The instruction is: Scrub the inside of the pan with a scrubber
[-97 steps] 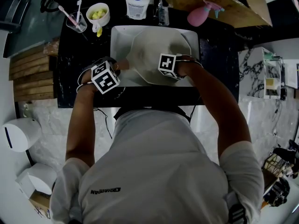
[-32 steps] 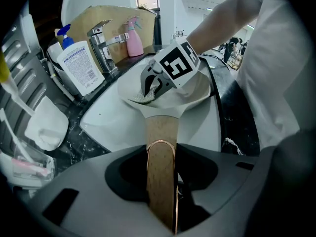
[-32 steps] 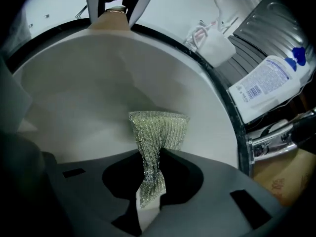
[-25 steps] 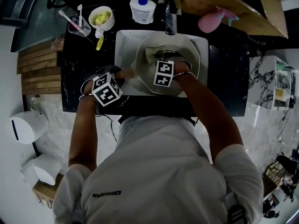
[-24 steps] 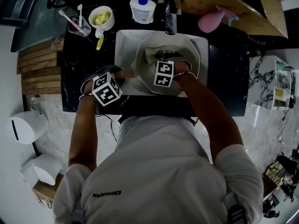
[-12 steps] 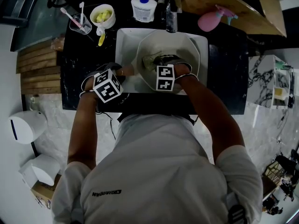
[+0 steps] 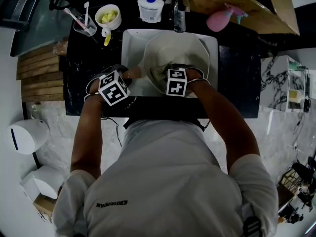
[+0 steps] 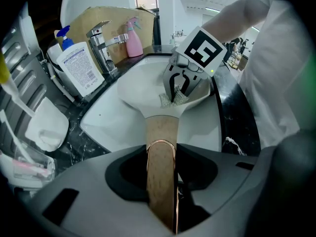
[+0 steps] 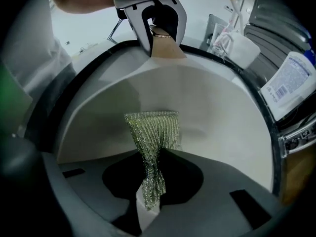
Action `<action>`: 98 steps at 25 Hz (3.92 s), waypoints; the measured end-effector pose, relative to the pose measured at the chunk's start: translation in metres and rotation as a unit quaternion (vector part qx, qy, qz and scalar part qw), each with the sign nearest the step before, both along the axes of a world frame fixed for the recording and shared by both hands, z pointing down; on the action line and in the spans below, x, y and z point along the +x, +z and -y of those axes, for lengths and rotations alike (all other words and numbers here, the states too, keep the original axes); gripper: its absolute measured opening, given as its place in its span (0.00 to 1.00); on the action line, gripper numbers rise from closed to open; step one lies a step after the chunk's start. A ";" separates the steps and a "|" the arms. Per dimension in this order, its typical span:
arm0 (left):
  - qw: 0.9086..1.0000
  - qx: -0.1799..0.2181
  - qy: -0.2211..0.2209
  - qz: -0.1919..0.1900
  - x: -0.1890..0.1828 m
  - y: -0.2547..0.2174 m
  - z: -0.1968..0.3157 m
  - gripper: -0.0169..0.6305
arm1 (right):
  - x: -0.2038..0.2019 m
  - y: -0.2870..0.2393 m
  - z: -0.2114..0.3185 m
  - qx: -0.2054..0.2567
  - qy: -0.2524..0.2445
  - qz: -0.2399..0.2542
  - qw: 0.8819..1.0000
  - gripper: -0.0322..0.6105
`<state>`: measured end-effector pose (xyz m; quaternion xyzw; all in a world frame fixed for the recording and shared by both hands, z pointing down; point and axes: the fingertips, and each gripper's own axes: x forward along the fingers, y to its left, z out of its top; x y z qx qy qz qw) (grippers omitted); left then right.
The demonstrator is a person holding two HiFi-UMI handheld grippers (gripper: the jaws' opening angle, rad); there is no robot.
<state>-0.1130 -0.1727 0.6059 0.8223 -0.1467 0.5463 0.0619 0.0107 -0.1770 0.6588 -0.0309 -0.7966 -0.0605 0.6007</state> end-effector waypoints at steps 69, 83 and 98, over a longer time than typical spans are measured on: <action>1.000 -0.003 0.002 0.000 0.000 0.001 0.000 0.28 | 0.102 0.028 0.106 0.173 0.086 -0.177 0.965 0.18; 1.000 0.001 0.002 0.000 0.000 0.000 -0.001 0.28 | 0.120 0.028 0.055 0.040 0.140 -0.203 0.968 0.18; 1.000 0.006 0.002 0.002 0.001 0.001 -0.001 0.28 | 0.108 0.017 -0.009 -0.139 0.196 -0.177 0.955 0.18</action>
